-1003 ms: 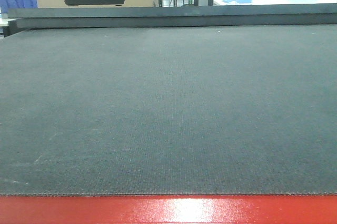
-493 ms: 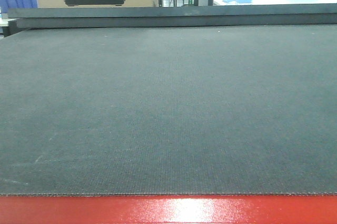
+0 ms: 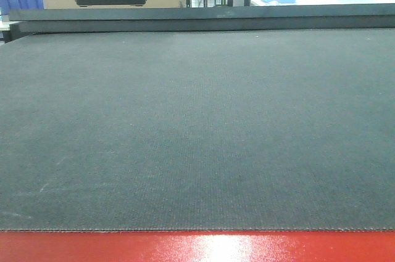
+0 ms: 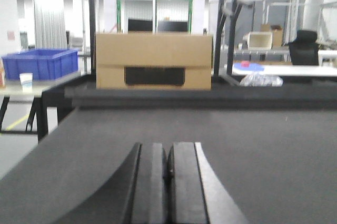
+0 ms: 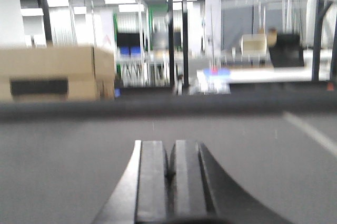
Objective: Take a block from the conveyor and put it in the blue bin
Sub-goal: 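Lower both grippers toward the green block and blue cube on the belt, then close left gripper on green block and right gripper on blue cube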
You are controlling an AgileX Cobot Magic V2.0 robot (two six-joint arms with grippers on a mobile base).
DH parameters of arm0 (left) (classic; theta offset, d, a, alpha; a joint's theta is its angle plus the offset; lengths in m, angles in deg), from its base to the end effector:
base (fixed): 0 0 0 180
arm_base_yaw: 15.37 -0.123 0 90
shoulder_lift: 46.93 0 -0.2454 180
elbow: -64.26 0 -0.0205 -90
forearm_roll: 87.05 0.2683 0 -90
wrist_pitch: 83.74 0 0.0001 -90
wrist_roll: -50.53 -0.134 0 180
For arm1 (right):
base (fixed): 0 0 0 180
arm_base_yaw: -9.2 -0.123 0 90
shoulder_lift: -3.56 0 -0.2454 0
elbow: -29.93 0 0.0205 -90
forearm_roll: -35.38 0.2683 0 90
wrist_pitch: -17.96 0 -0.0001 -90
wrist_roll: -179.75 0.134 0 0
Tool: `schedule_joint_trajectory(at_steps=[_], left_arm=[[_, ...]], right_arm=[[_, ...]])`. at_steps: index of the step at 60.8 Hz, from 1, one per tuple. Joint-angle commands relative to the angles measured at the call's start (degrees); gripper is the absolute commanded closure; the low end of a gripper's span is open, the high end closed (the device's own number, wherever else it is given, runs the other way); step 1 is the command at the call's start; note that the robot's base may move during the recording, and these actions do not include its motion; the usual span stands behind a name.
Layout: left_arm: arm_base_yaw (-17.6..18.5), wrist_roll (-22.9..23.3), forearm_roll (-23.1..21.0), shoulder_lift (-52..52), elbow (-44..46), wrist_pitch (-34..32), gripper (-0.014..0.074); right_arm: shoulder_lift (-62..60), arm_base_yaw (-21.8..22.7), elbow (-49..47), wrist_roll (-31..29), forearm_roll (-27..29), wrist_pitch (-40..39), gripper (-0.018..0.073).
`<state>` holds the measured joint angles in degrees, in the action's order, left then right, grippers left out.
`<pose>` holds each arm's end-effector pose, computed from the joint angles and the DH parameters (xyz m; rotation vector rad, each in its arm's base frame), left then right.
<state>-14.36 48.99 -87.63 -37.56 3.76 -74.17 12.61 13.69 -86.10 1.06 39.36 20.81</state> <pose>0.1345 -0.0026 0.2990 0.0253 1.3863 -0.0018 0.1378 -0.0104 0.2922 0.1099 1.3195 0.0141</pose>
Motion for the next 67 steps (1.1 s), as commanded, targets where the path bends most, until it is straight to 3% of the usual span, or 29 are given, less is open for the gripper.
schedule_joint_trajectory(at_steps=[1, 14, 35, 52, 67], left_arm=[[-0.3, 0.3, 0.1, 2.2, 7.8, 7.1, 0.0707], [-0.3, 0.3, 0.1, 16.6, 28.1, 23.8, 0.0707], [-0.3, 0.3, -0.8, 45.2, 48.4, 46.4, 0.0707], [-0.3, 0.3, -0.8, 59.8, 52.7, 47.5, 0.0707], [-0.3, 2.3, -0.8, 68.2, 52.7, 46.7, 0.0707]], right_arm=[[0.0, 0.4, -7.1, -0.3, -0.5, 4.6, 0.0721], [9.0, 0.4, -24.0, -0.3, -0.7, 26.6, 0.0721], [36.0, 0.4, -40.9, -0.3, -0.7, 44.8, 0.0721], [57.3, 0.4, -51.7, -0.3, -0.7, 60.6, 0.0721], [71.4, 0.4, -54.8, 1.1, -0.7, 64.8, 0.0721]])
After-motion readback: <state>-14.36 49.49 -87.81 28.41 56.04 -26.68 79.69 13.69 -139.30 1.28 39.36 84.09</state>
